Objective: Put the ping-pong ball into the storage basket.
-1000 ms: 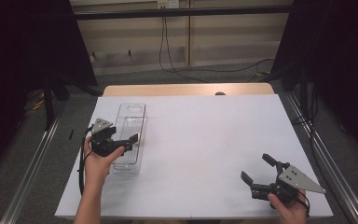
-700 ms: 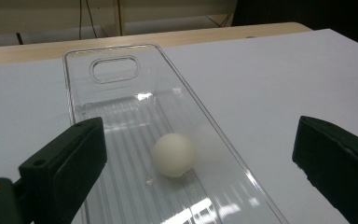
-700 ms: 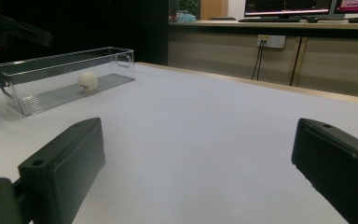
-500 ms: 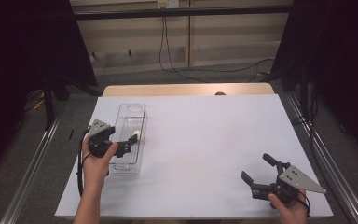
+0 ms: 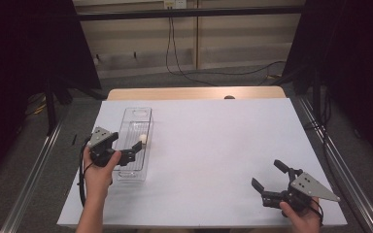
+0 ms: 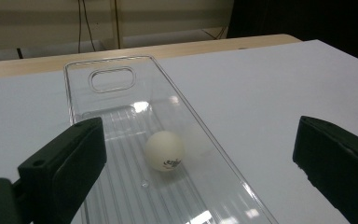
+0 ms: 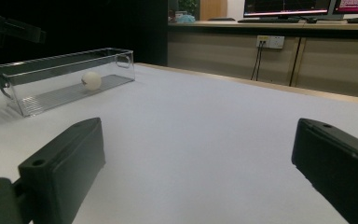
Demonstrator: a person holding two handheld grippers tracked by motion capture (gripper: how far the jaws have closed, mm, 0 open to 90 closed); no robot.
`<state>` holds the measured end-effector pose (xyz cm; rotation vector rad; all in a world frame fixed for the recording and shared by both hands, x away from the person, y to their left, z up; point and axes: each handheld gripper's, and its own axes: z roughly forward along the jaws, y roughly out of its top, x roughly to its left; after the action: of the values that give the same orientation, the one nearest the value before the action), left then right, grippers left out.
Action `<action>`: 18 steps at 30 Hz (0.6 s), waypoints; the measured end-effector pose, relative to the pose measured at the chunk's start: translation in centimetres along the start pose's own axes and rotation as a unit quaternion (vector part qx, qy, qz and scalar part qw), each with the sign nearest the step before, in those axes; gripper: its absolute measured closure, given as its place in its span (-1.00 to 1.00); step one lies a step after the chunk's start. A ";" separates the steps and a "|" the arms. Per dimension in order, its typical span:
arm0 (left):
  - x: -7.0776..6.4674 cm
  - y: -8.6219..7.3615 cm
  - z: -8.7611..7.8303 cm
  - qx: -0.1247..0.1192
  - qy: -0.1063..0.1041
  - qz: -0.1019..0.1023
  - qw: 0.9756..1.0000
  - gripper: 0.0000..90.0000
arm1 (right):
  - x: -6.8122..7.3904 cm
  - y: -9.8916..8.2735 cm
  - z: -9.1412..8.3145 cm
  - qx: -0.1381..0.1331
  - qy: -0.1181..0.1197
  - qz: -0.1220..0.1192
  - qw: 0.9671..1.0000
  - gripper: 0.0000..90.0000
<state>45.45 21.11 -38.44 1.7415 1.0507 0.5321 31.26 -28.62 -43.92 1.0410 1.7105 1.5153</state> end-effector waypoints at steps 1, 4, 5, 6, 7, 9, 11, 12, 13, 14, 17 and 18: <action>0.0 -0.1 -0.1 -0.001 -0.002 -0.002 1.000 -0.94 | 0.0 0.0 0.0 0.000 0.000 0.001 1.000 -0.95; 0.0 -0.1 -0.4 -0.001 0.000 -0.002 1.000 -0.94 | 0.0 0.0 0.0 -0.001 -0.007 0.004 1.000 -0.95; -0.1 -0.1 -0.4 -0.006 -0.007 -0.005 1.000 -0.93 | 0.0 0.0 0.0 -0.001 -0.005 0.002 1.000 -0.95; 0.0 -0.2 -0.5 -0.005 -0.009 -0.004 1.000 -0.94 | 0.0 0.0 0.0 -0.001 -0.006 0.005 1.000 -0.95; -0.1 -0.2 -0.6 -0.004 -0.006 -0.002 1.000 -0.94 | 0.0 0.0 0.0 -0.002 -0.006 0.005 1.000 -0.95; -0.1 -0.4 -0.8 -0.006 -0.010 -0.002 1.000 -0.94 | 0.0 0.0 0.0 -0.001 -0.005 0.004 1.000 -0.95; -0.1 -0.6 -0.8 -0.005 -0.009 -0.005 1.000 -0.94 | 0.0 0.0 0.0 -0.002 -0.006 0.003 1.000 -0.95; -0.1 -0.7 -0.9 -0.008 -0.012 -0.005 1.000 -0.94 | 0.0 0.0 0.0 -0.001 -0.005 0.002 1.000 -0.95; -0.1 -0.8 -0.9 -0.008 -0.012 -0.007 1.000 -0.94 | 0.0 0.0 0.0 -0.001 -0.005 0.002 1.000 -0.95; -0.1 -0.9 -1.0 -0.010 -0.015 -0.006 1.000 -0.93 | 0.0 0.0 0.0 -0.001 -0.005 0.002 1.000 -0.95; -0.2 -1.0 -1.2 -0.016 -0.016 -0.007 1.000 -0.93 | 0.0 0.0 0.0 -0.003 -0.008 0.003 1.000 -0.95; -0.2 -1.0 -1.3 -0.017 -0.014 -0.006 1.000 -0.94 | 0.0 0.0 0.0 -0.002 -0.007 0.003 1.000 -0.95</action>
<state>43.97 21.75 -38.82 1.7085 1.0258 0.5137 31.25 -28.67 -43.88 1.0531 1.6949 1.5107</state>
